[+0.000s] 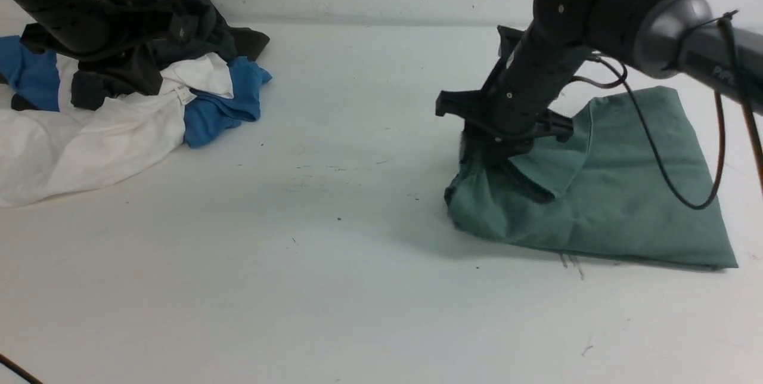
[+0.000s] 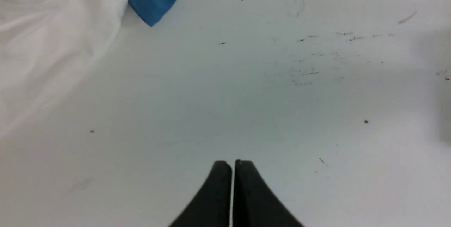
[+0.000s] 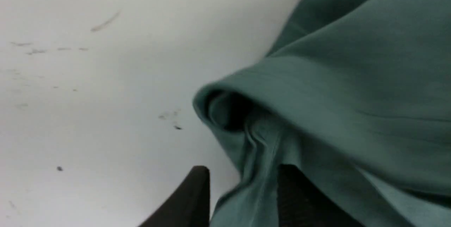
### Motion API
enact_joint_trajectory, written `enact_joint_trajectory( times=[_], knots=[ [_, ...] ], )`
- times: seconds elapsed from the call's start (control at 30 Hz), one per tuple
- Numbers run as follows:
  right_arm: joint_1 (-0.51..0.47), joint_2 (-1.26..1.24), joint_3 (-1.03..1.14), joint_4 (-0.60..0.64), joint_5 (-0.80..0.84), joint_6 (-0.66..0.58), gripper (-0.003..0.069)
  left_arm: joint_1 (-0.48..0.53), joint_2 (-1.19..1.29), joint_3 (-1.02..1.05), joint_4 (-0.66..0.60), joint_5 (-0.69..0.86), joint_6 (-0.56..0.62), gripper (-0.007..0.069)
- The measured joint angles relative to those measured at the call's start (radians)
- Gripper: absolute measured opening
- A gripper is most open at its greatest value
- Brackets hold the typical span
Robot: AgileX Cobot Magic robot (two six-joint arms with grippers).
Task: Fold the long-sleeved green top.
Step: Use the right arm to drag the right edge of the fabric to the left and folds it over the left edge
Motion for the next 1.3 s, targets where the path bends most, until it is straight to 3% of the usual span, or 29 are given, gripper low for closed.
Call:
enact_joint_trajectory(
  times=[0.13,0.27,0.33,0.53,0.57,0.77,0.9,1.13,1.3],
  knots=[
    [-0.020,-0.016,-0.077,0.015,0.075,-0.065,0.0377,0.000,0.000,0.000,-0.033,0.000,0.004,-0.0001],
    [-0.055,-0.050,-0.144,0.000,0.094,-0.144,0.0385,0.000,0.000,0.000,-0.054,0.000,0.005,-0.0001],
    [-0.081,-0.090,-0.152,-0.032,0.098,-0.177,0.0347,0.000,0.000,0.000,-0.055,0.000,0.007,-0.0001],
    [-0.130,-0.213,0.065,-0.156,0.101,-0.198,0.0043,0.000,0.000,0.000,-0.052,0.000,0.008,-0.0001],
    [-0.133,-0.225,0.119,-0.172,0.101,-0.198,0.0020,0.000,0.000,0.000,-0.052,0.000,0.008,-0.0001],
    [-0.138,-0.196,0.319,-0.190,0.075,-0.198,-0.0013,0.000,0.000,0.000,-0.064,0.000,0.008,-0.0001],
    [-0.139,-0.088,0.328,-0.145,-0.067,-0.198,-0.0013,0.000,0.000,0.000,-0.076,0.000,0.008,-0.0001],
    [-0.139,0.015,0.167,-0.011,-0.350,-0.198,-0.0014,0.000,0.000,0.000,-0.078,0.000,0.000,-0.0001],
    [-0.139,0.019,-0.031,0.004,-0.432,-0.197,-0.0014,0.000,0.000,0.000,-0.091,0.000,-0.011,-0.0001]
  ],
)
